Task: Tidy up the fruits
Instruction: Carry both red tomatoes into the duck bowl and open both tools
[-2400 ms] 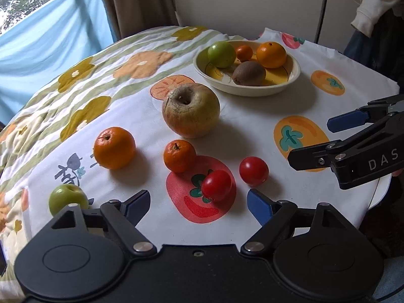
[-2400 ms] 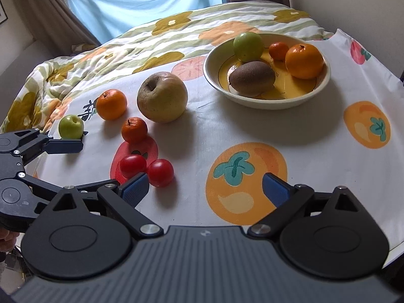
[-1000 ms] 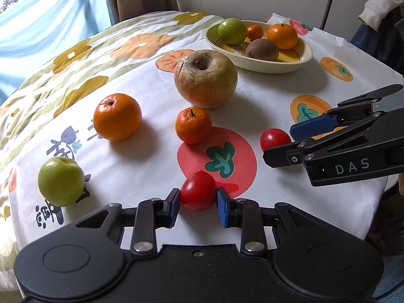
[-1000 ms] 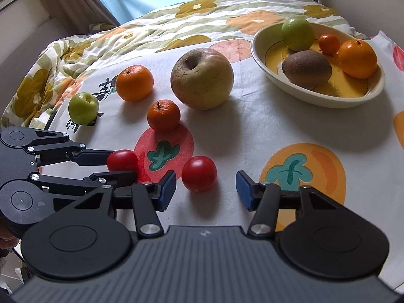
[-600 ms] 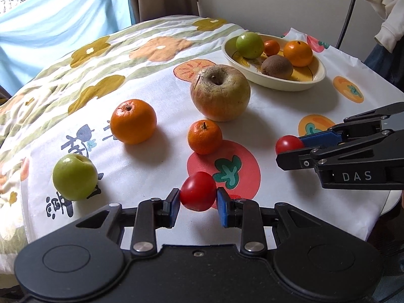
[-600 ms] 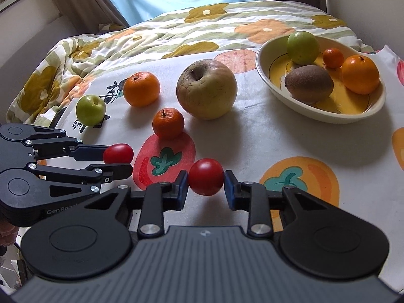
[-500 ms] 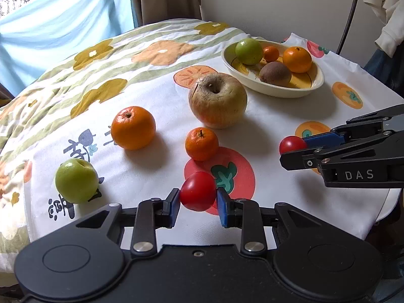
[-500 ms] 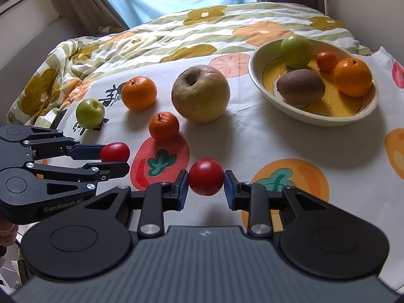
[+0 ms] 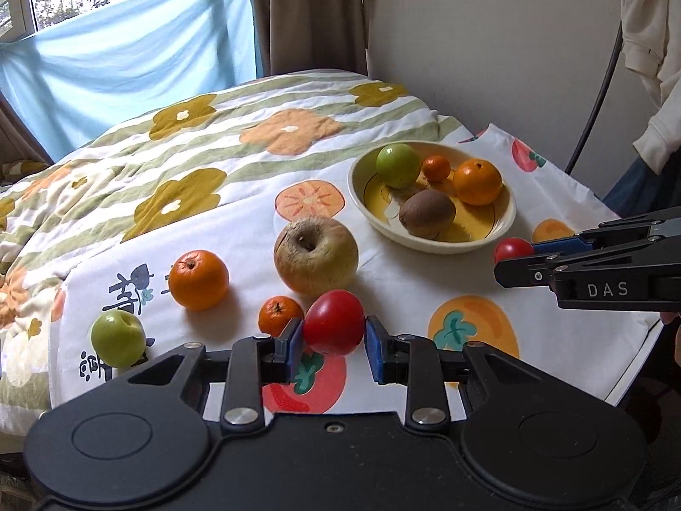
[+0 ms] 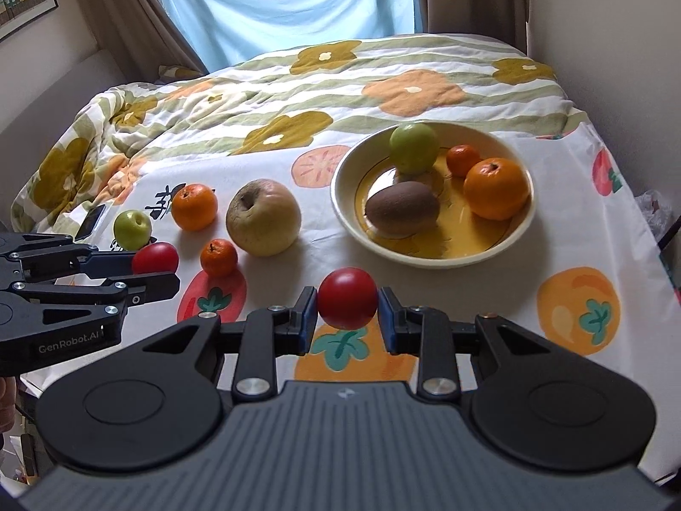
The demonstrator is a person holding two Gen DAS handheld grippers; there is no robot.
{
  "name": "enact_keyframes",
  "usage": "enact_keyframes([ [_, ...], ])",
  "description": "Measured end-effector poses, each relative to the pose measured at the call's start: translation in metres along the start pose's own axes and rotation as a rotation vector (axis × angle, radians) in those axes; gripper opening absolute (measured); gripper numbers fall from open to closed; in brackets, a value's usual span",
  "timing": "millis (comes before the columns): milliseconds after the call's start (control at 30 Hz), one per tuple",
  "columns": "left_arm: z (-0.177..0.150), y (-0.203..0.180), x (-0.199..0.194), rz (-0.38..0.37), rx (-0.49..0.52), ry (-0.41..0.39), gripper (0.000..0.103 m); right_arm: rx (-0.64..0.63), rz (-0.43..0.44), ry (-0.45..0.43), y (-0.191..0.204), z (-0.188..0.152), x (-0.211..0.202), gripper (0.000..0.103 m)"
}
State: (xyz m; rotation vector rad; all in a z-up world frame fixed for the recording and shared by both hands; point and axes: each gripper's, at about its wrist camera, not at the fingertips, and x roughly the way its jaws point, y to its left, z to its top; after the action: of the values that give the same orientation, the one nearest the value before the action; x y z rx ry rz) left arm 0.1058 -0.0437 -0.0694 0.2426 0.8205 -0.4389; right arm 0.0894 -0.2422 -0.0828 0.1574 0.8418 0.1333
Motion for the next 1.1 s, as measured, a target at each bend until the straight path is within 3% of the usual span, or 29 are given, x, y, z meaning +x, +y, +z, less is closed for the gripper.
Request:
enact_keyframes([
  [500,0.060,-0.072,0.005,0.082,-0.124,-0.028,0.034,-0.077,0.046,0.006,-0.094,0.048,-0.020,0.045],
  [767,0.095,-0.090,0.045,0.140,-0.180,-0.021,0.034,-0.115,0.074,-0.006,-0.141,0.089,0.003,0.045],
  [1100,0.124,-0.081,0.113,0.205,-0.224,0.009,0.034,-0.120,0.106,0.002,-0.170,0.122,0.059,0.045],
])
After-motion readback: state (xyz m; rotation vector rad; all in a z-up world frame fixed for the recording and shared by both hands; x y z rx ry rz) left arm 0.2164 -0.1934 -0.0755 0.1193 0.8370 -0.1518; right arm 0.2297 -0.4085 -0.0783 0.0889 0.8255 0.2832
